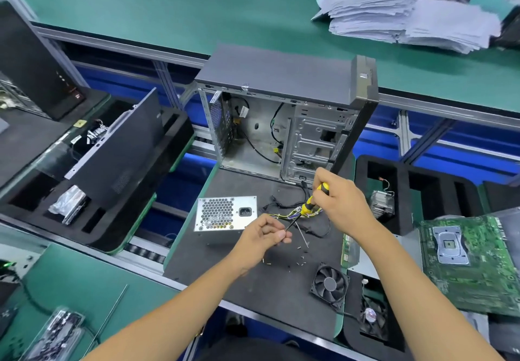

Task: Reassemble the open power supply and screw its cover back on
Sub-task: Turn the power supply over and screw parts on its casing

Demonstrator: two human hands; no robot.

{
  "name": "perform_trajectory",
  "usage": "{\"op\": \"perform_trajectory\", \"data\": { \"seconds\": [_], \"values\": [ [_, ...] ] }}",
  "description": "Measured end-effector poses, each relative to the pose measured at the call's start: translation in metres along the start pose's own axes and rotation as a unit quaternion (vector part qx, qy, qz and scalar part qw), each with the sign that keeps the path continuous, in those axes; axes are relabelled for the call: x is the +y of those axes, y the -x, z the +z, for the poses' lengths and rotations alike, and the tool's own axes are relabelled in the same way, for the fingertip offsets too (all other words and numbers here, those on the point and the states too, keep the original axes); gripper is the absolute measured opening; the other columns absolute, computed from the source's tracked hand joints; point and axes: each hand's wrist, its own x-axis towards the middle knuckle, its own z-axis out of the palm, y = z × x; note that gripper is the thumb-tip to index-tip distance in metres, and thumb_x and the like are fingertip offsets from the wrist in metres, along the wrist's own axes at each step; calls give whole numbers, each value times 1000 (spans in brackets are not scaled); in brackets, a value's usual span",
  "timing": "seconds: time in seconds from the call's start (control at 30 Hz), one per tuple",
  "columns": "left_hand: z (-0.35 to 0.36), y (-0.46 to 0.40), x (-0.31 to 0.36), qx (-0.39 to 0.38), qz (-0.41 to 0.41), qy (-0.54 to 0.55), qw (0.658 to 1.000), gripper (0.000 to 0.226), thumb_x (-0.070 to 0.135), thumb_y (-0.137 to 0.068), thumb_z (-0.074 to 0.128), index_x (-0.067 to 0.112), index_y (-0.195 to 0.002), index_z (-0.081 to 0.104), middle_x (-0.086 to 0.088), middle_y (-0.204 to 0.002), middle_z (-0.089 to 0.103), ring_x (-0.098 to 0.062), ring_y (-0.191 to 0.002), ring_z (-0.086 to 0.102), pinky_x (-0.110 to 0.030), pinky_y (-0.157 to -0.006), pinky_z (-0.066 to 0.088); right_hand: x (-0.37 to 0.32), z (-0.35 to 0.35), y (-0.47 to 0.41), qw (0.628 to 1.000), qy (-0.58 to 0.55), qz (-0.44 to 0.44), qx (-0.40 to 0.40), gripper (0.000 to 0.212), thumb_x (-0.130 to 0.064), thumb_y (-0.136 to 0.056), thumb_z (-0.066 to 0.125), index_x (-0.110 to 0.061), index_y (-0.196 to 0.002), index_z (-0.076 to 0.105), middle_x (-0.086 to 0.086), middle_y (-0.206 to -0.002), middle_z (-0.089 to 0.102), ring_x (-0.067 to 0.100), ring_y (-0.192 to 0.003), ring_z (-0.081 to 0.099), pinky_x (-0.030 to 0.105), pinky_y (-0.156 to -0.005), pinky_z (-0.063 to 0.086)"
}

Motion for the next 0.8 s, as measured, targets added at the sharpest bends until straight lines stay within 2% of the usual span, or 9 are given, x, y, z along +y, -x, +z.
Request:
{"op": "perform_trajectory", "data": {
  "seconds": [0.07, 0.2, 0.27, 0.33, 0.43, 0.53, 0.63, 0.73, 0.8],
  "values": [
    [-3, -1, 3, 2, 4, 5, 1000, 12, -6, -97, 63, 0, -105, 57, -18, -98, 76, -26, -92, 75, -26, -79, 54, -5, 0, -2, 1000, 1, -3, -3, 14, -17, -88, 52, -28, -81, 45, -8, -69, 69, 20, -79, 66, 40, -69, 51],
    [-9, 0, 9, -6, 26, 8, 1000, 12, -6, -98, 61, 3, -105, 56, -18, -98, 77, -26, -93, 75, -26, -78, 55, -19, -1, -6, 1000, -12, -20, 8, 12, -19, -86, 52, -27, -81, 47, -7, -70, 69, 11, -63, 57, 39, -63, 47],
    [-14, 0, 14, -10, 38, 7, 999, 11, -5, -99, 59, 4, -105, 55, -15, -97, 78, -24, -93, 76, -25, -78, 55, -30, -2, -9, 999, -14, -36, 13, 4, -25, -83, 50, -27, -82, 46, -8, -70, 69, 16, -68, 60, 38, -65, 47],
    [-21, -1, 20, -14, 47, 2, 999, 11, -6, -100, 57, 3, -106, 55, -12, -95, 78, -21, -91, 75, -24, -77, 54, -42, -1, -13, 998, -1, -54, 17, 6, -32, -78, 44, -28, -82, 45, -7, -71, 68, 19, -71, 59, 36, -65, 46],
    [-35, -1, 29, -26, 54, -15, 998, 13, -7, -101, 55, 5, -105, 55, -8, -92, 78, -20, -88, 75, -26, -79, 52, -56, 5, -21, 997, 14, -77, 18, 6, -33, -76, 42, -31, -82, 43, -6, -73, 68, 15, -64, 54, 34, -61, 43],
    [-51, 0, 33, -34, 58, -41, 997, 15, -7, -102, 52, 7, -105, 55, -4, -91, 78, -20, -86, 74, -32, -83, 51, -66, 12, -27, 995, 26, -92, 18, 6, -32, -76, 43, -33, -81, 42, -10, -70, 67, 11, -60, 50, 33, -58, 38],
    [-64, 1, 35, -30, 65, -47, 996, 16, -9, -104, 47, 6, -105, 54, -4, -89, 77, -18, -83, 72, -32, -83, 55, -71, 19, -32, 994, 28, -102, 22, 7, -32, -76, 47, -36, -77, 41, -19, -66, 61, 10, -62, 49, 32, -57, 36],
    [-75, 1, 35, -17, 60, -46, 997, 16, -7, -103, 49, 7, -105, 56, -5, -89, 76, -18, -84, 71, -36, -88, 55, -77, 27, -36, 994, 33, -106, 6, 6, -33, -75, 45, -35, -79, 42, -14, -65, 62, 12, -64, 50, 35, -60, 41],
    [-80, 0, 36, -13, 66, -62, 996, 16, 3, -100, 55, 18, -105, 60, -5, -93, 77, -18, -89, 72, -34, -89, 53, -82, 31, -40, 993, 45, -112, -4, 8, -33, -74, 44, -33, -82, 42, -9, -65, 63, 14, -62, 51, 38, -65, 48]
  ]
}}
